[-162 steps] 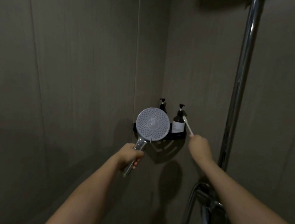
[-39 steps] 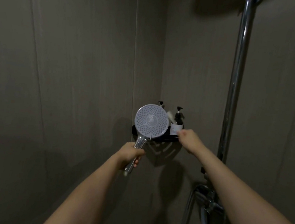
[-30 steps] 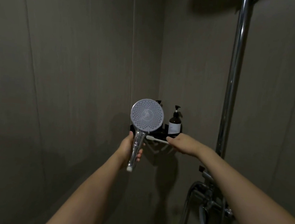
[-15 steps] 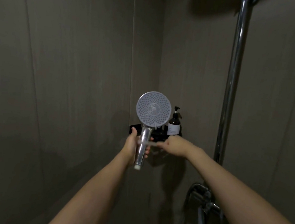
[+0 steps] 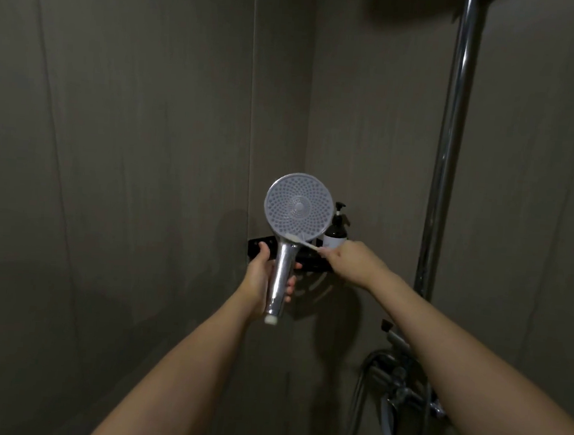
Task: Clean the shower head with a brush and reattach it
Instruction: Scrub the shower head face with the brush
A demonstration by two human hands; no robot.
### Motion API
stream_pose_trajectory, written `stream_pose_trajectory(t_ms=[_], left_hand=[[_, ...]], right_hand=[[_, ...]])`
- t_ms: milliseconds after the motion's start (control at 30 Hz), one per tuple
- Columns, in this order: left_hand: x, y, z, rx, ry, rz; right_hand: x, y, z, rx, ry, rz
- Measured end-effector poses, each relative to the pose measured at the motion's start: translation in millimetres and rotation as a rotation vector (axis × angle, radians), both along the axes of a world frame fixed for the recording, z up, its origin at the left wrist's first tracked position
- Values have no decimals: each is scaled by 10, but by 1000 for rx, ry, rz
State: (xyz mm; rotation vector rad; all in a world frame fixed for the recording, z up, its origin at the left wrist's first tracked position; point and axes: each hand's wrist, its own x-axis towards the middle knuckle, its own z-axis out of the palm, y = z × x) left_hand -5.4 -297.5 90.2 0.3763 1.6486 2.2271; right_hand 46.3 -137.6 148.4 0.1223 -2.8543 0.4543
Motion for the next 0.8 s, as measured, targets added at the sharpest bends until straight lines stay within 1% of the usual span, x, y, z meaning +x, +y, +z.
stream_pose_trajectory(t_ms=[33, 67, 133, 167, 200, 233, 333, 367, 467, 500, 600, 700, 800], left_hand=[[-4, 15, 22, 6, 5, 4], [-9, 30, 50, 17, 10, 14], [-24, 42, 101, 42, 13, 30], [-34, 44, 115, 40, 10, 32], [-40, 46, 117, 34, 9, 40], [-43, 53, 110, 31, 12, 54], [-25, 90, 89, 46, 23, 61], [-20, 101, 90, 53, 25, 57], [-39, 81, 107, 43, 44, 71], [-47, 71, 110, 31, 58, 73], [-61, 68, 93, 25, 69, 85], [-59, 103, 71, 31, 53, 99], [-55, 152, 76, 54, 44, 103]], right_hand=[[14, 14, -1, -5, -1, 1], [46, 14, -24, -2, -80, 27], [94, -28, -122, 45, -322, 69], [115, -49, -151, 74, -399, 84], [115, -55, -172, 102, -413, 93], [95, -47, -169, 92, -376, 99], [54, 36, -69, -41, -109, 62], [70, 57, -45, -46, -98, 77], [165, 44, -122, 108, -339, 140], [182, 32, -166, 155, -391, 143], [201, 34, -207, 153, -385, 142], [204, 16, -234, 143, -363, 188], [190, 25, -273, 232, -298, 171]])
